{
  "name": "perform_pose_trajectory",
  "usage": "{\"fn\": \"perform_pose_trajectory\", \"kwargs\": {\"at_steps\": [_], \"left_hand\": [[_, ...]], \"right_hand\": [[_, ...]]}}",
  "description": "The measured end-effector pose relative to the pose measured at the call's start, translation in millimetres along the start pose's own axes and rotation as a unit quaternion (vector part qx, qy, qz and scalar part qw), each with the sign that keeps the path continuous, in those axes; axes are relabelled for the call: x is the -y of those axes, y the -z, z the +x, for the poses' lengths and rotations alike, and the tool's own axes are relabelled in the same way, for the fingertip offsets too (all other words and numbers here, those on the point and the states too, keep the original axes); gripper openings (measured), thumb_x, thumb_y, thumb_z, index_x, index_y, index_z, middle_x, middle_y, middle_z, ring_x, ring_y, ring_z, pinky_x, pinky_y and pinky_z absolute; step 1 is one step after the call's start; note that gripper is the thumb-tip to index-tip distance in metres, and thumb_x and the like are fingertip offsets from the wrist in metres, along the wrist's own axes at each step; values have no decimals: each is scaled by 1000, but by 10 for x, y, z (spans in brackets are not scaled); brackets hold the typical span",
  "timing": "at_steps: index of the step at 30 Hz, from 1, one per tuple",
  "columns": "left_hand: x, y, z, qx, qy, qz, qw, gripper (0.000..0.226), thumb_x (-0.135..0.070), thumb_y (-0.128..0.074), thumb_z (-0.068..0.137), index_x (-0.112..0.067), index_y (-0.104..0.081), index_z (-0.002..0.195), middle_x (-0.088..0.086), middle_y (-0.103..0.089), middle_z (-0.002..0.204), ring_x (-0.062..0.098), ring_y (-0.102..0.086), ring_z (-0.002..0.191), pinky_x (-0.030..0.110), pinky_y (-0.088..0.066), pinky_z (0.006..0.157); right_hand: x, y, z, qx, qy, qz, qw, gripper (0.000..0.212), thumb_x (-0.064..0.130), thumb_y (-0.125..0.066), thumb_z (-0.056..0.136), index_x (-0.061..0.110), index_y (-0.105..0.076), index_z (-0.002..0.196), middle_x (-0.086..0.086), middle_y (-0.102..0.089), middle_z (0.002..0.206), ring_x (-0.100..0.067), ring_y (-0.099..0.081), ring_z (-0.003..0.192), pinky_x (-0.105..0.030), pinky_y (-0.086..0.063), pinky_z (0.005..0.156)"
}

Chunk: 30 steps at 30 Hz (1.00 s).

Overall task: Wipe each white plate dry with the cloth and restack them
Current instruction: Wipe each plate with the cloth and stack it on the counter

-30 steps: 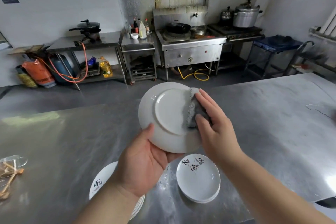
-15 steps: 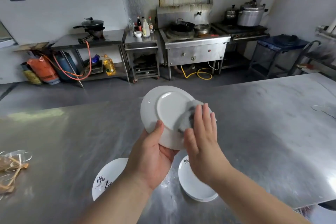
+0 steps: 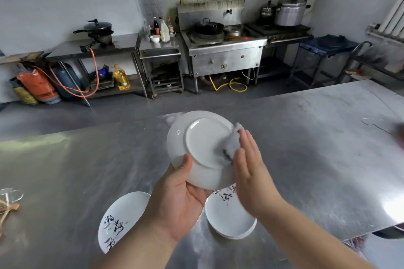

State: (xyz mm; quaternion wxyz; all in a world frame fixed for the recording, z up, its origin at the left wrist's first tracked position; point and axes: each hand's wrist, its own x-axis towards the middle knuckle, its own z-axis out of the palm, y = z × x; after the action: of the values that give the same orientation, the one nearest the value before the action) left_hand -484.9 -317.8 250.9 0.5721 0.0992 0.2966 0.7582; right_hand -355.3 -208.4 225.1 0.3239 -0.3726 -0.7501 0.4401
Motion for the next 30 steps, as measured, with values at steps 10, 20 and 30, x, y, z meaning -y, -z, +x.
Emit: {"fn": "perform_pose_trajectory", "kwargs": {"at_steps": [10,20,30], "left_hand": [[394,605,129,-117,142,121,975,48,-31,-66,89,-14,-68,135,16,-74,128,30,-77,102,45,-64,69],[857,1103,529,-148,227,571,775,65,-85,-48,87,-21,-61,91,-16,-53,61,7,-41,50,28,-46,55],[1282,1328,834,-243,119,579,769,35,-17,-56,97,-33,-45,126,1,-69,107,24,-62,98,35,-48,78]], "right_hand": [[-862,724,52,178,-212,-121,953,45,63,-56,97,22,-76,95,7,-78,81,-14,-75,79,-33,-59,79],[-1753,827,-27,213,-317,-16,924,42,70,-57,82,35,-74,97,-3,-76,88,-23,-69,74,-39,-54,74],[-2154,584,61,153,-275,-25,949,36,31,-78,86,43,-53,109,14,-71,93,1,-67,76,-14,-49,61]]}}
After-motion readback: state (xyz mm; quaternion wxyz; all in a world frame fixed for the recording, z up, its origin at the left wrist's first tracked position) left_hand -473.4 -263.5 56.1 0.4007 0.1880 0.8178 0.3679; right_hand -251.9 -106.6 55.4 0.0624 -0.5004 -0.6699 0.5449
